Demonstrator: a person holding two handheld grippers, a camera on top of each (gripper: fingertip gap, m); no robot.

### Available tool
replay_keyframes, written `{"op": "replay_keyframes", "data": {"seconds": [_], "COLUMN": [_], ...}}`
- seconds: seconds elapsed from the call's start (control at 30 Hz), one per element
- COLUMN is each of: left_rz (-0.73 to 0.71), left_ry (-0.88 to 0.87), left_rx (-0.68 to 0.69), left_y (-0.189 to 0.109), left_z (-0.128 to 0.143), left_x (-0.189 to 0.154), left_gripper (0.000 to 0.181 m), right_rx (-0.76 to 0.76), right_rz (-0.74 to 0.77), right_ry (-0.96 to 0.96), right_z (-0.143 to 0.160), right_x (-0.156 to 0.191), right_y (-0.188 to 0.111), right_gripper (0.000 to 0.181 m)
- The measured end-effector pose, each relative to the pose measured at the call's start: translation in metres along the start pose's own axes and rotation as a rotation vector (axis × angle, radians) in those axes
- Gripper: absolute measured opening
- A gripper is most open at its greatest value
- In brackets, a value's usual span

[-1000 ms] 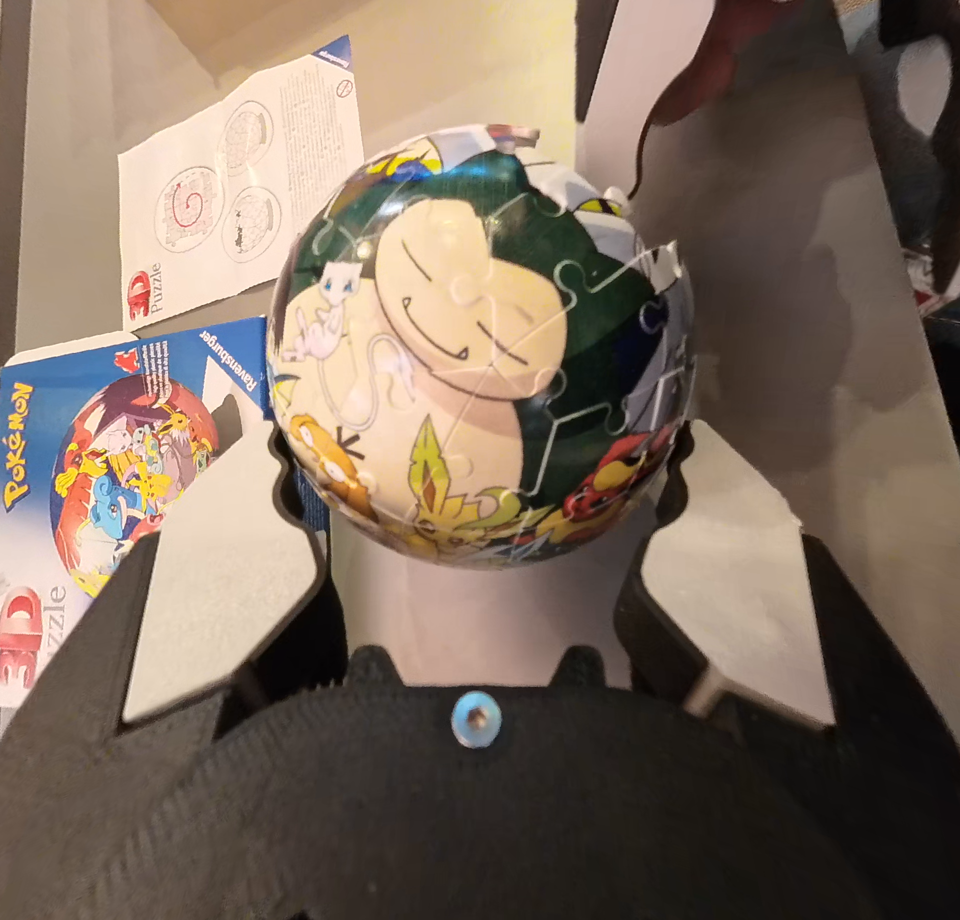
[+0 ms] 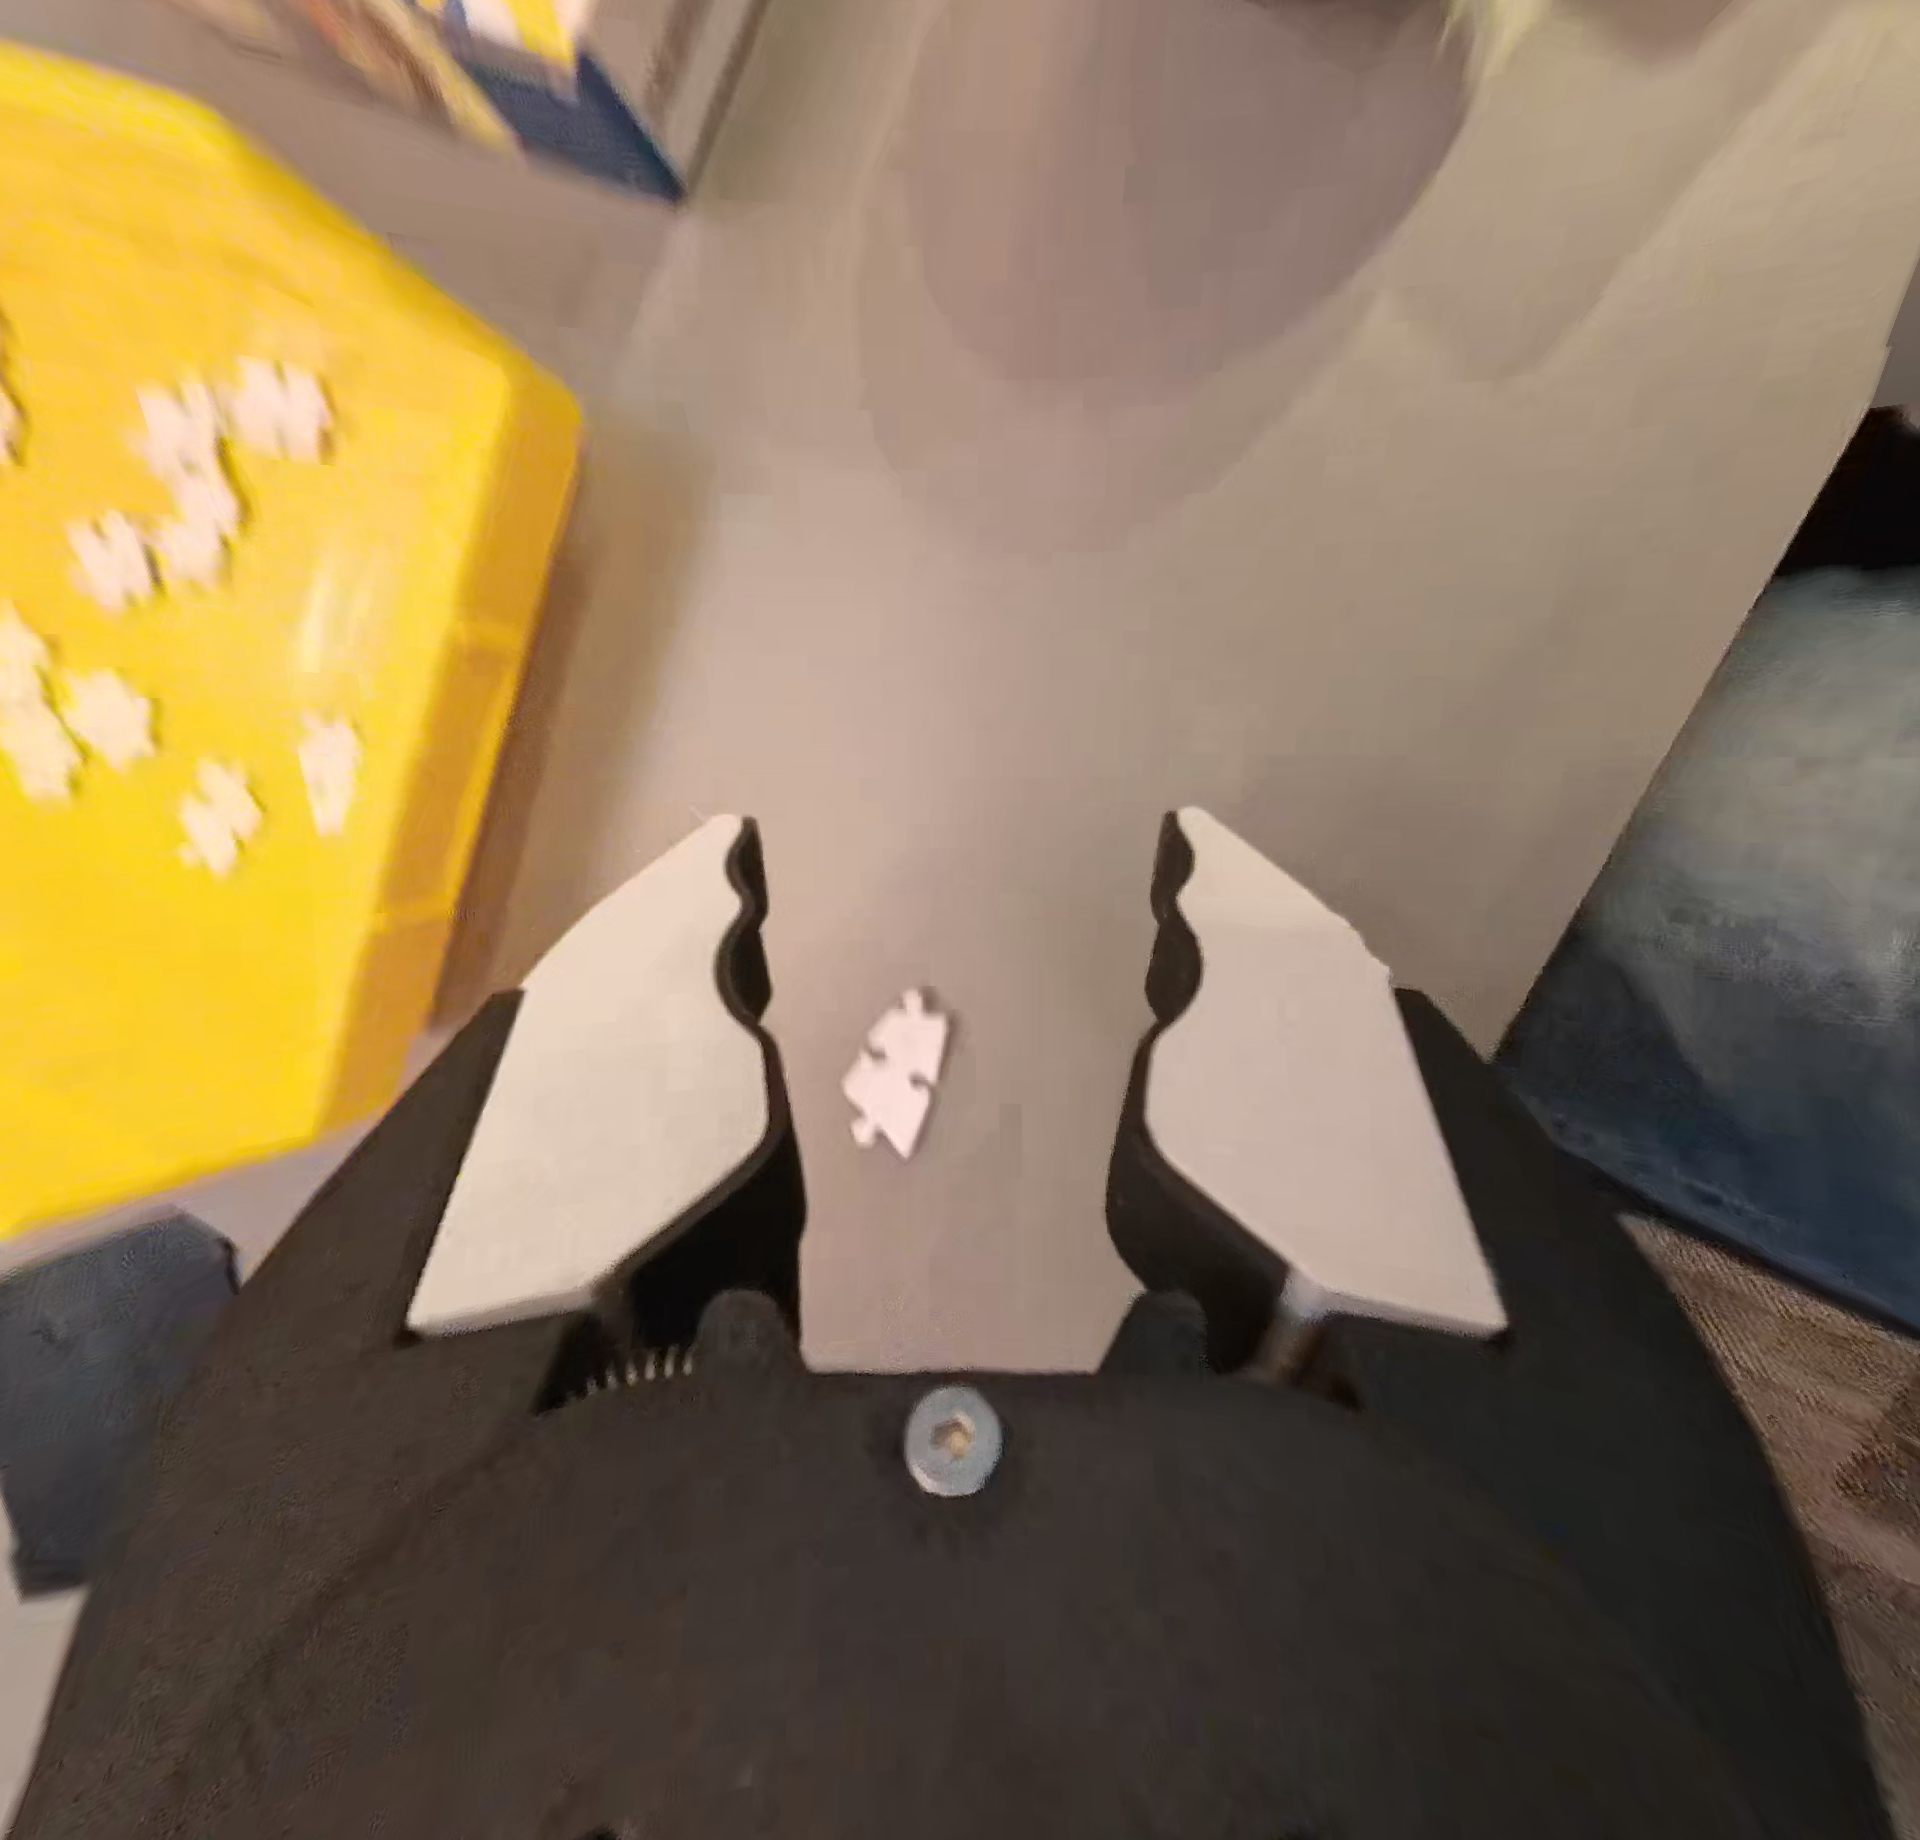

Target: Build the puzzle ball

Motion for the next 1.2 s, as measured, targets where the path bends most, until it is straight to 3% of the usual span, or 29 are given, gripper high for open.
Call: {"op": "replay_keyframes", "data": {"seconds": [0.27,0.43,0.5,0.63,0.67,0.77,0.9,1.1,1.2], "left_rz": [-0.065,0.008,0.045,0.043,0.040,0.044,0.046,0.096,0.150], "left_ry": [-0.083,-0.124,-0.126,-0.126,-0.126,-0.146,-0.115,-0.124,-0.109], "left_rx": [0.138,0.091,0.061,0.021,0.007,-0.044,-0.062,-0.070,-0.076], "left_y": [0.016,0.029,0.031,0.032,0.032,0.036,0.042,0.057,0.057], "left_z": [0.089,0.101,0.099,0.097,0.095,0.085,0.067,0.019,-0.001], "left_x": [0.011,0.019,0.016,0.014,0.013,0.008,-0.004,-0.042,-0.061], "left_gripper": [0.055,0.038,0.022,0.019,0.008,0.000,0.000,0.000,0.025], "right_rx": [0.069,0.099,0.105,0.127,0.128,0.124,0.096,0.092,0.070], "right_rz": [0.009,0.013,0.008,-0.002,0.000,0.007,0.020,0.025,0.029], "right_ry": [0.005,0.013,0.026,0.018,0.014,0.009,0.007,-0.012,-0.009], "right_z": [0.006,0.008,0.008,0.007,0.005,-0.002,-0.012,-0.017,-0.021], "right_x": [-0.001,-0.001,0.000,0.006,0.007,0.008,0.012,0.021,0.025], "right_y": [0.007,0.010,0.010,0.011,0.010,0.004,-0.006,-0.012,-0.018], "right_gripper": [0.089,0.088,0.088,0.088,0.087,0.088,0.087,0.088,0.087]}}
Point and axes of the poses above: each gripper's, where its closed fingertips meet, y out along the fingers, z out of its underside, x = y × z across the jaws, the point moved 1 cm from there along -y, back along the fingers, and after that the axes turned 3 degrees about -z, right-handed, at the moved point
